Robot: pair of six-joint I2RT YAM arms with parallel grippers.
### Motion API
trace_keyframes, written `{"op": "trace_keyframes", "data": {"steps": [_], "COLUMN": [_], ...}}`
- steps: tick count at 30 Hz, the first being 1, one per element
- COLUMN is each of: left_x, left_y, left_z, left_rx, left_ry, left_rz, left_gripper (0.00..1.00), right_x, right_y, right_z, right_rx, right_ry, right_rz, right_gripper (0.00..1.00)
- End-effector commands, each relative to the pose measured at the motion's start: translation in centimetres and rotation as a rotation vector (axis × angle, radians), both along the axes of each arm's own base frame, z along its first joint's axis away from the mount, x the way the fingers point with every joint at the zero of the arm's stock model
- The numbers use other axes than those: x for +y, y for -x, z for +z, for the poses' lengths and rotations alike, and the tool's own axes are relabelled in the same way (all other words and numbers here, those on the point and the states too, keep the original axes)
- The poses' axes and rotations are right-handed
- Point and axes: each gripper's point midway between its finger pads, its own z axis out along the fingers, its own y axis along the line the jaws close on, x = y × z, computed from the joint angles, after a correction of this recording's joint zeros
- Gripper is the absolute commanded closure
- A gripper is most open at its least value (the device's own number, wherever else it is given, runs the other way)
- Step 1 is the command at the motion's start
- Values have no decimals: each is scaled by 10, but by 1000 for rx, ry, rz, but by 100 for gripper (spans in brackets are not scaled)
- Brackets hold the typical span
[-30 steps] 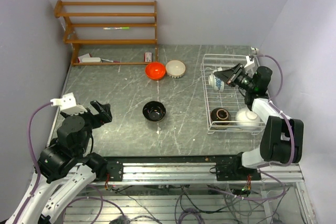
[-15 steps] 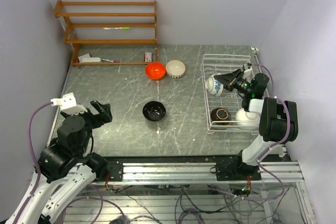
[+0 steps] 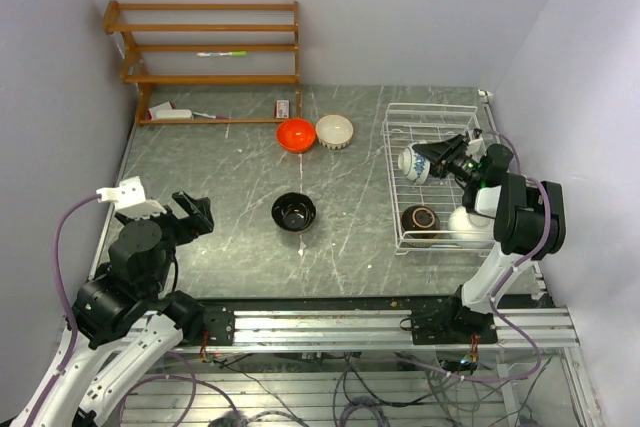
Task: Load the bowls into the dish rack
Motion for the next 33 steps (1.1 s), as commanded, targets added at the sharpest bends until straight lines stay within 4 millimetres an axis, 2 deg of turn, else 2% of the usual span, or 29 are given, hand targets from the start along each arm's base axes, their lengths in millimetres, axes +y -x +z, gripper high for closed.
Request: {"op": "trace_keyframes", "data": {"steps": [1,6,9,12,14,24,29,33], "left_x": [2,2,2,2,2,4,3,2], "left_y": [2,2,2,2,2,3,1,1], "left_z": [9,10,10,10,10,10,9,8], "left_rx": [-26,-30,-32,-31,-28,-34,-24,-21], "left_ry": [16,19,22,20,18,24,18,15], "left_rz": [5,7,5,4,5,12,12,12], "left_gripper": [1,1,1,1,1,1,1,1], "right_x": [-11,-15,-14,-12,-10,-12,-15,-13], "right_y": [4,5,6,8,8,6,0,-4], "right_z": [-41,-51,-53,-37,-23,42,50,46], "right_rx": [141,177,183,129,96,-37,-75,-77], "right_ry": [24,16,-17,-76,-110,-237,-299,-320], "right_rz": [-32,-43,-43,-37,-34,-37,-37,-40], "right_gripper": [61,56,60,74,78,79,80,80]}}
